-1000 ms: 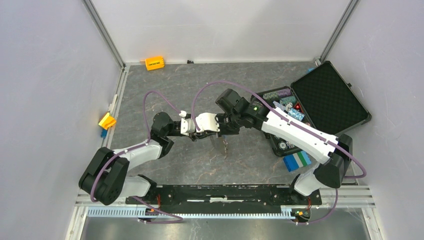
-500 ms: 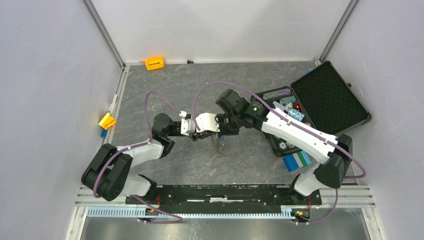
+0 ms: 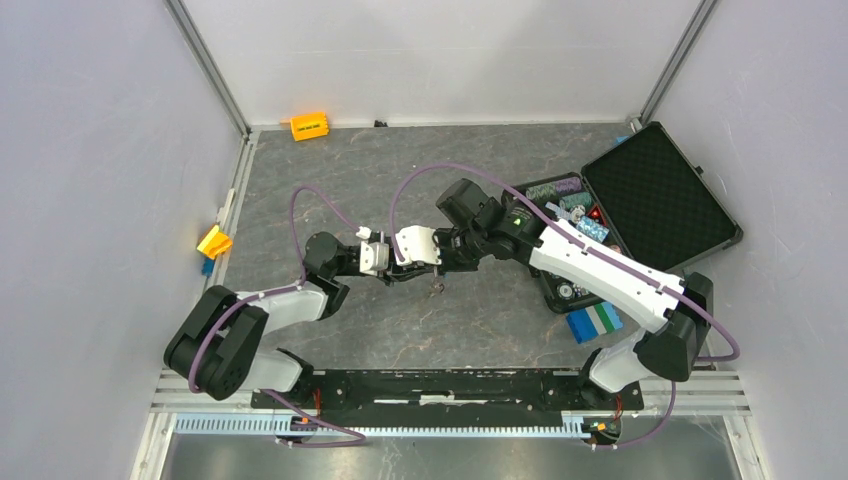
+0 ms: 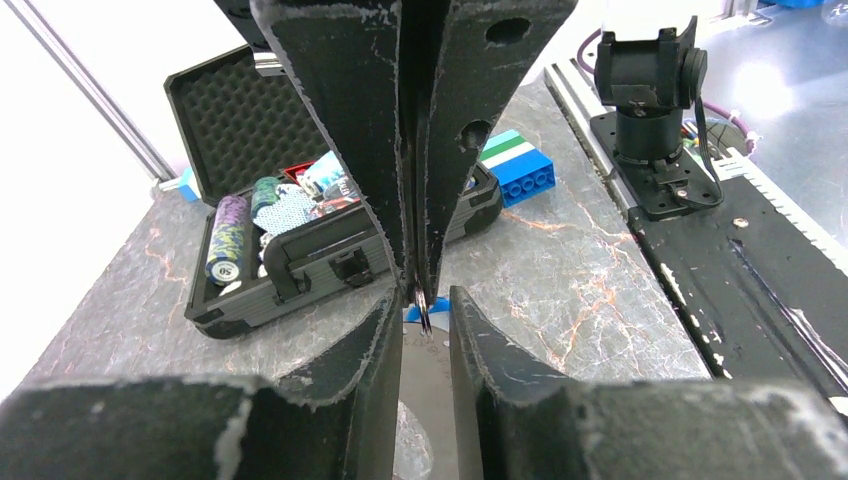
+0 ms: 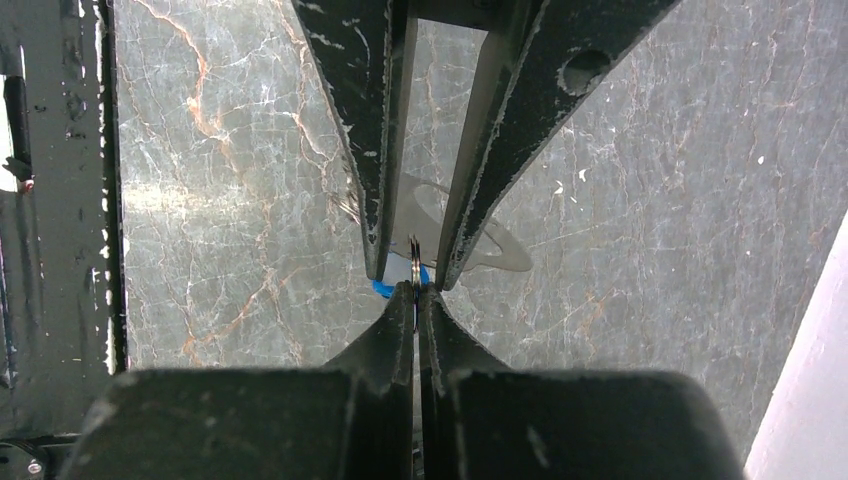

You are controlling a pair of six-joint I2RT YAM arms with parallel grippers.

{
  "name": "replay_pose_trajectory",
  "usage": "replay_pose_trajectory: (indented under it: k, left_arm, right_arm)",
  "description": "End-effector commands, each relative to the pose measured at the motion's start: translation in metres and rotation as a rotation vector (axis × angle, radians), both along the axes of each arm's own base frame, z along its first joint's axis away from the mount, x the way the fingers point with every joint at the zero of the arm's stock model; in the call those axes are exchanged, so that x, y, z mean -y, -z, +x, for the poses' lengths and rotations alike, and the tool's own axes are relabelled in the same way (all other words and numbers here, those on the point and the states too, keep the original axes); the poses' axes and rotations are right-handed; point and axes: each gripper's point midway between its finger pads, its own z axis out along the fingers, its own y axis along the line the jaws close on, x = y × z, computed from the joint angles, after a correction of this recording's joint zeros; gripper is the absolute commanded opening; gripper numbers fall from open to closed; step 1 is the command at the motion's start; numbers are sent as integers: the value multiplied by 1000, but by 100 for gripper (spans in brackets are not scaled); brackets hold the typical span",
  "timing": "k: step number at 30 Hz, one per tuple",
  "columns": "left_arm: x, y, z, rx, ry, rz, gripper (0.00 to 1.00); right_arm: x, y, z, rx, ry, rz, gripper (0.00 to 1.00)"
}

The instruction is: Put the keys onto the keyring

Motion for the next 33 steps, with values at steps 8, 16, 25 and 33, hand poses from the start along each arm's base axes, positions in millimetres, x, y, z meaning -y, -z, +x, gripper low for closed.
replay_pose_trajectory:
  k: [8, 16, 25, 33]
  left_arm:
    - [2, -9, 2, -11, 2, -21, 28]
    - [1, -11, 2, -11, -12, -28, 21]
    - [1, -10, 2, -16, -17, -28, 2]
    - [-5, -19, -5, -45, -20, -66, 2]
  right_arm:
    - [-13, -24, 3, 32, -11, 104, 0]
    - [-12, -20, 2, 22, -15, 91, 0]
    - [-11, -16, 1, 17, -17, 84, 0]
    - [-7, -18, 4, 12, -3, 120, 19]
